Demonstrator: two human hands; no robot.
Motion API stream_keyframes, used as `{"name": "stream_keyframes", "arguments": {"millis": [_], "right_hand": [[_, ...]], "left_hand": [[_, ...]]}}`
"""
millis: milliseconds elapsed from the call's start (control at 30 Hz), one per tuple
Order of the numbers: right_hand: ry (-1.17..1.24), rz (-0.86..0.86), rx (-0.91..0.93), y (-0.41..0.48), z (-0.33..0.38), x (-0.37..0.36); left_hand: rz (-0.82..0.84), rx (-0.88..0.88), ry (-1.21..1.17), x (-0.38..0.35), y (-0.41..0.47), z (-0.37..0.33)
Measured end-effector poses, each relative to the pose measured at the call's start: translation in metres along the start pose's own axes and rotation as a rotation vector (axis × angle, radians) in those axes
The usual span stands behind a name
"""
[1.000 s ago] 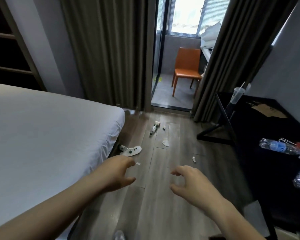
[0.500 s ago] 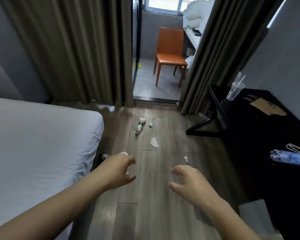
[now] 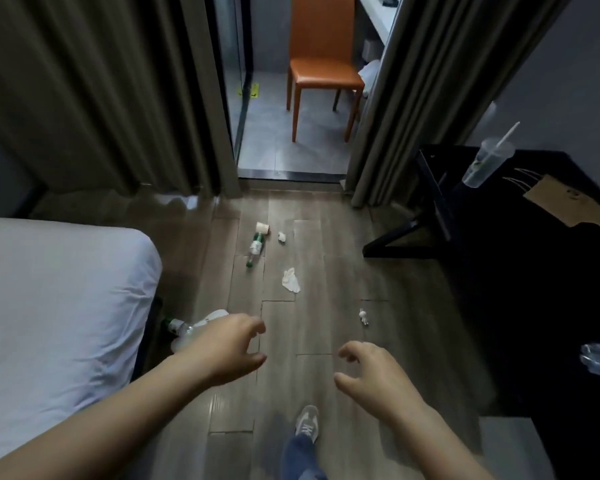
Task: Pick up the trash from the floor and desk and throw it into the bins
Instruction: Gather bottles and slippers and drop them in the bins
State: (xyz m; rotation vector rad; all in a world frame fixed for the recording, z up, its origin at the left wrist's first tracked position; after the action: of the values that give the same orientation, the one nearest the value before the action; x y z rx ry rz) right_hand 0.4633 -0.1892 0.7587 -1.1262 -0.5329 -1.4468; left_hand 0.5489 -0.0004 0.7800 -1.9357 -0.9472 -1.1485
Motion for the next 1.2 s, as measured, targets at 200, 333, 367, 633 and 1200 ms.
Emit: {"name": "stream_keyframes", "arguments": {"millis": [200, 333, 367, 633, 1200], "right_hand": [[-0.043, 0.031, -0.055, 0.123, -0.072, -0.022], [-0.044, 0.037, -0.136, 0.19, -0.122, -0.052], [-0.043, 0.039, -0.157, 0.204, -0.135, -0.063], [-0.002, 0.009, -0.276, 0.298, -0.236, -0.196], [-0.025, -0.262, -0.388, 0.478, -0.49, -0.479]], "left_hand": [[0.008, 0.093, -0.007, -0.059, 0.116, 0.012], [0.025, 0.14, 0.018, -0.109, 0.176, 0.033], [0.035, 0.149, 0.017, -0.123, 0.189, 0.039], [0.095, 0.137, -0.019, -0.28, 0.291, 0.101], [0.031, -0.273, 0.028, -0.646, 0.489, 0.17]]}}
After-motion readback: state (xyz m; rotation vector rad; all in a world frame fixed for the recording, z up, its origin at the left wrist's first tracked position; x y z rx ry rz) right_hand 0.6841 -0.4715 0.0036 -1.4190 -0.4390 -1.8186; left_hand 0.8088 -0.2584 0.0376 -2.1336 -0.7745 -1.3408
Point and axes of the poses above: each hand's wrist, its own y-axis towards the middle knuckle, its own x-axis out of the back of the hand, z = x × y, the point moved 10 cm from there along y, towards the middle knuckle, and after that the axes turned 11 degrees about -z, right-handed, at the moved point
